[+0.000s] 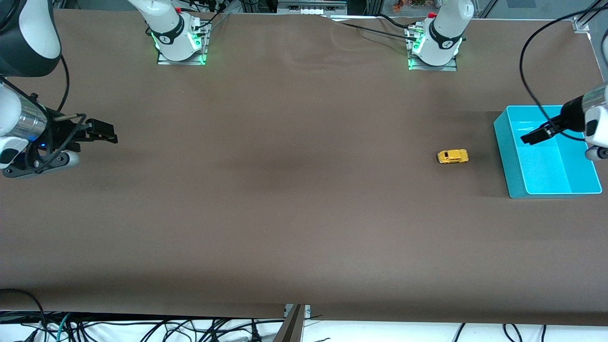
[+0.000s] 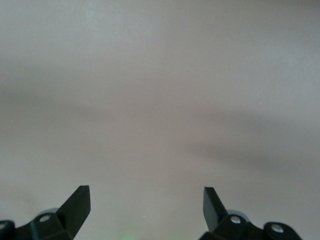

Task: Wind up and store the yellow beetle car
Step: 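Move the left gripper down to the car beside the bin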

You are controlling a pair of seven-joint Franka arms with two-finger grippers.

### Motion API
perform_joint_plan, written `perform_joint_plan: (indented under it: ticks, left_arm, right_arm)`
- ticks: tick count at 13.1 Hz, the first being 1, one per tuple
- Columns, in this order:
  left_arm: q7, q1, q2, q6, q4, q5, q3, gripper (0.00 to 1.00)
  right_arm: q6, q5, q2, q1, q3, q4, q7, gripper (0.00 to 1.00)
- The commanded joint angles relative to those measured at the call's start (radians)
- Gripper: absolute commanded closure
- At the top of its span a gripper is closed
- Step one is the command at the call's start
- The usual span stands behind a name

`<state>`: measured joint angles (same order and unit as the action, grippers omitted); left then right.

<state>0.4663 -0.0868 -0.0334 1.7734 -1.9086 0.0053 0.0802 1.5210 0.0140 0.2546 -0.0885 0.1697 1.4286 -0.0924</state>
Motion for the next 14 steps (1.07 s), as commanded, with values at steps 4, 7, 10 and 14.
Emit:
perform_joint_plan:
  ticks: [4, 7, 10, 14]
  left_arm:
    - [0.361, -0.001, 0.029, 0.286, -0.291, 0.087, -0.010, 0.00]
    - [0.526, -0.001, 0.003, 0.383, -0.366, 0.085, -0.010, 0.00]
    - [0.675, 0.001, -0.065, 0.460, -0.398, 0.085, -0.010, 0.00]
    - [0.866, 0.044, -0.199, 0.637, -0.414, 0.085, -0.014, 0.00]
  right_arm:
    - [-0.016, -0.034, -0.027, -0.010, -0.001, -0.066, 0.076, 0.00]
    - [0.005, -0.077, -0.075, -0.010, -0.006, -0.066, 0.068, 0.00]
    - [-0.007, -0.080, -0.113, -0.004, -0.006, -0.053, 0.074, 0.00]
    - [-0.021, -0.077, -0.158, 0.006, -0.051, 0.019, 0.069, 0.00]
